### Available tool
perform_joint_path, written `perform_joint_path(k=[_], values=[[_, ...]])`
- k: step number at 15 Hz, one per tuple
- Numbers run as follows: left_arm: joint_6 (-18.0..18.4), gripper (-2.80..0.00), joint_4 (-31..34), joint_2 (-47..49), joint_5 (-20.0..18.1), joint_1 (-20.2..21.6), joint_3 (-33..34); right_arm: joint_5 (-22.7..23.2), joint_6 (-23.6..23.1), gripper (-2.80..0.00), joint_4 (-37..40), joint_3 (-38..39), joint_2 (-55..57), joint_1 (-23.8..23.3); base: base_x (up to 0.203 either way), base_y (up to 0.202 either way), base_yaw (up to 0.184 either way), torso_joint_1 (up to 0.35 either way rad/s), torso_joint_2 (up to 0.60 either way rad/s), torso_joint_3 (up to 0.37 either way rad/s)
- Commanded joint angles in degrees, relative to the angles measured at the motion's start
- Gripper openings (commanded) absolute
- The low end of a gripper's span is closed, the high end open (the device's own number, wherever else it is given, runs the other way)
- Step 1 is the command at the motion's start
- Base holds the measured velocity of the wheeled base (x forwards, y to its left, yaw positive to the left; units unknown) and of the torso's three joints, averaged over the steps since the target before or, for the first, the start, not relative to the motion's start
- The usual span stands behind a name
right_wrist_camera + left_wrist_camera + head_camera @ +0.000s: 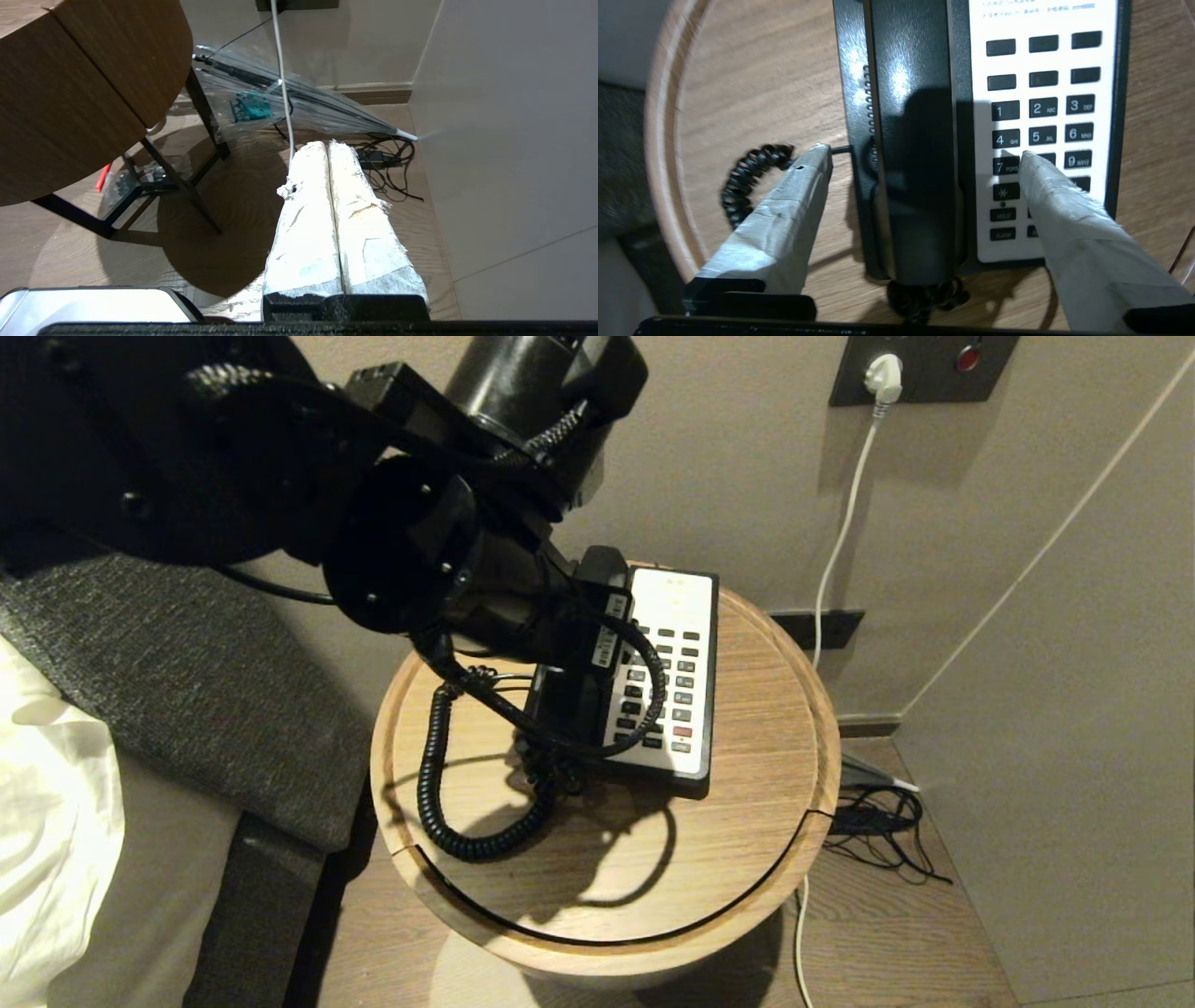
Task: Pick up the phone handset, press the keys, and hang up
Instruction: Pick up the desk phone handset
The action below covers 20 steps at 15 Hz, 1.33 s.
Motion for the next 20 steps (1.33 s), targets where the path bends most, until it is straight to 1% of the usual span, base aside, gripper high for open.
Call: perform_joint_path(k=[1,5,10,12,17,18,20], values=[[-1.39,0.0,0.18,2.07,0.37,0.06,-0.08,0.02,-0.02,-2.8,-0.02,0.01,0.06,0.02,0.0,0.0,0.0,0.0,0.0,0.0],[-2.83,0.0,0.16,2.97,1.28,1.31,-0.08,0.02,-0.02,-2.8,-0.02,0.01,0.06,0.02,0.0,0.0,0.0,0.0,0.0,0.0],[-3.32,0.0,0.0,3.56,1.38,3.03,-0.08,0.02,-0.02,-2.8,-0.02,0.01,0.06,0.02,0.0,0.0,0.0,0.0,0.0,0.0],[-4.76,0.0,-0.1,4.02,1.29,3.2,-0.08,0.02,-0.02,-2.8,-0.02,0.01,0.06,0.02,0.0,0.0,0.0,0.0,0.0,0.0],[-4.51,0.0,-1.32,4.31,1.21,3.17,-0.08,0.02,-0.02,-2.8,-0.02,0.01,0.06,0.02,0.0,0.0,0.0,0.0,0.0,0.0],[-5.06,-2.8,-1.34,4.31,1.22,3.26,-0.08,0.02,-0.02,-2.8,-0.02,0.01,0.06,0.02,0.0,0.0,0.0,0.0,0.0,0.0],[-4.04,-2.8,-1.58,4.22,1.2,3.26,-0.08,0.02,-0.02,-2.8,-0.02,0.01,0.06,0.02,0.0,0.0,0.0,0.0,0.0,0.0]])
